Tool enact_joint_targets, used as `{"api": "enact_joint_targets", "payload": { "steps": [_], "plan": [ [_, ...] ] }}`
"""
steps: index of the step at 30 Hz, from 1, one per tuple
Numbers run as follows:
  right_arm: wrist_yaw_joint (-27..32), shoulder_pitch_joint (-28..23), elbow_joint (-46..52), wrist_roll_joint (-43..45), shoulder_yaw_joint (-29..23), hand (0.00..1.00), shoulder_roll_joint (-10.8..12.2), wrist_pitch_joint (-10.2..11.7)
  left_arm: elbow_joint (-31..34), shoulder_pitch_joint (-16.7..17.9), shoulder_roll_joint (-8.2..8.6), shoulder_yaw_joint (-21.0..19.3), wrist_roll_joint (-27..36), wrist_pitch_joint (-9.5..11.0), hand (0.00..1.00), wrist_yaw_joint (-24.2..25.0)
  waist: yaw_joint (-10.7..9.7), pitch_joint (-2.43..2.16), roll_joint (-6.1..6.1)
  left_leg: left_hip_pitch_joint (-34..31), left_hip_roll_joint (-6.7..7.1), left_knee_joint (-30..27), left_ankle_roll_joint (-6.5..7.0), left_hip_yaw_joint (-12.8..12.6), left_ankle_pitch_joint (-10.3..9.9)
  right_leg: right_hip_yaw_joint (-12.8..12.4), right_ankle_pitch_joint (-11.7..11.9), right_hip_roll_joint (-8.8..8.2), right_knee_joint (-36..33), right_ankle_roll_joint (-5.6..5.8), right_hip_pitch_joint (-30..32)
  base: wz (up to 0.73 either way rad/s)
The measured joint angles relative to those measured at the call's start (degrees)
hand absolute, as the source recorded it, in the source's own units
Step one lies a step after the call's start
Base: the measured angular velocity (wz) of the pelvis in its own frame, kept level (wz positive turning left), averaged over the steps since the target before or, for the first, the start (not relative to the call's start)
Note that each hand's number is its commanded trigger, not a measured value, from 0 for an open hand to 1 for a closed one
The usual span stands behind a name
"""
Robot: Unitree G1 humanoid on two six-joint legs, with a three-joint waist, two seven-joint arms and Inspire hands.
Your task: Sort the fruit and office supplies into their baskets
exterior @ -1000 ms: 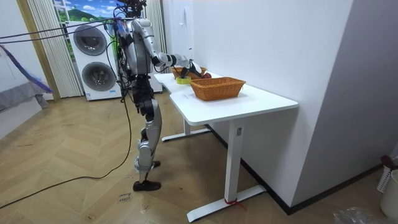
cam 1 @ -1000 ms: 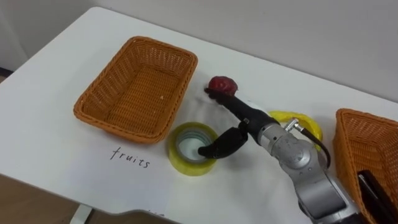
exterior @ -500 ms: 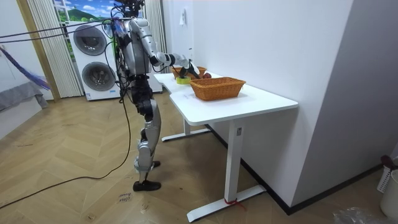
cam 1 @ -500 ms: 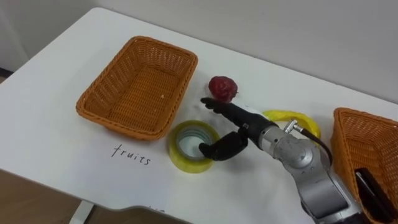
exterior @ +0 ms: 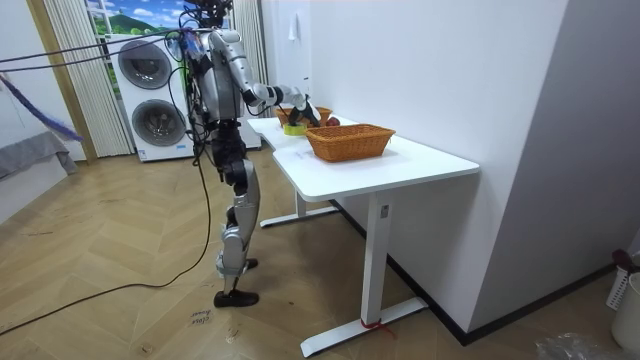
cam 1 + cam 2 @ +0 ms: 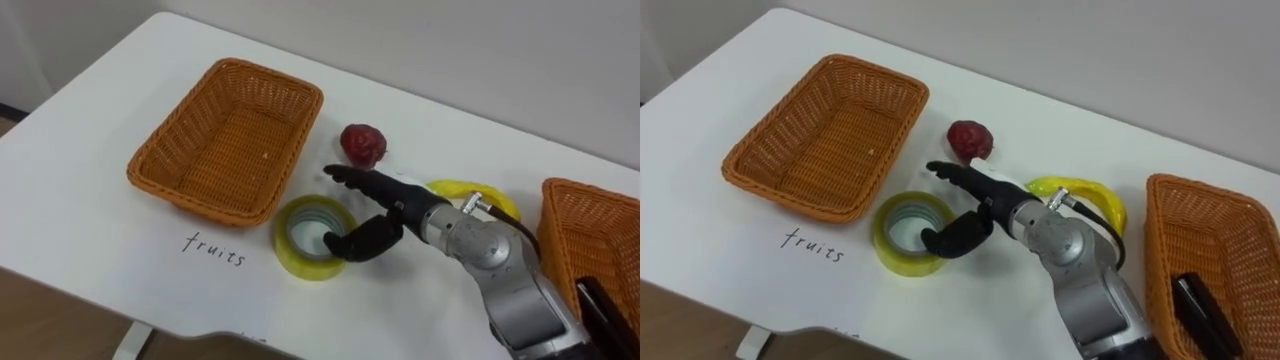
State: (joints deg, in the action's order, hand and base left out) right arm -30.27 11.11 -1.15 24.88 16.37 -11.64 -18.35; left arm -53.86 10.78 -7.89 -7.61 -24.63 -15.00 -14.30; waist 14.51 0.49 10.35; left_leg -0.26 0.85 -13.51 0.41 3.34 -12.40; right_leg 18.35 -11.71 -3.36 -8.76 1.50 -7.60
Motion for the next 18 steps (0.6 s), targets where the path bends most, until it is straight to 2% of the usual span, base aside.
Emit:
{"api": "enact_joint_targets", "payload": {
  "steps": [9,18],
  "plan": [
    [0.6,0.1,-0.2,6.7,1.0,1.0,-0.1,-0.5,0.0,-0.1,-0.16,0.0,0.0,0.0,0.0,1.2,0.5,-0.07,0.41,-0.1,0.01,-0.1,-0.01,0.1,0.0,0.5,0.0,0.0,0.0,-0.03,-0.2,0.02],
    [-0.9,-0.1,-0.1,7.2,0.6,1.0,-0.6,-0.9,0.0,0.0,-0.53,0.1,0.0,0.2,0.0,1.2,1.2,-0.16,0.62,0.1,0.0,-0.1,-0.02,0.1,0.0,0.5,0.0,0.01,0.0,-0.03,-0.4,0.0]
  ]
}}
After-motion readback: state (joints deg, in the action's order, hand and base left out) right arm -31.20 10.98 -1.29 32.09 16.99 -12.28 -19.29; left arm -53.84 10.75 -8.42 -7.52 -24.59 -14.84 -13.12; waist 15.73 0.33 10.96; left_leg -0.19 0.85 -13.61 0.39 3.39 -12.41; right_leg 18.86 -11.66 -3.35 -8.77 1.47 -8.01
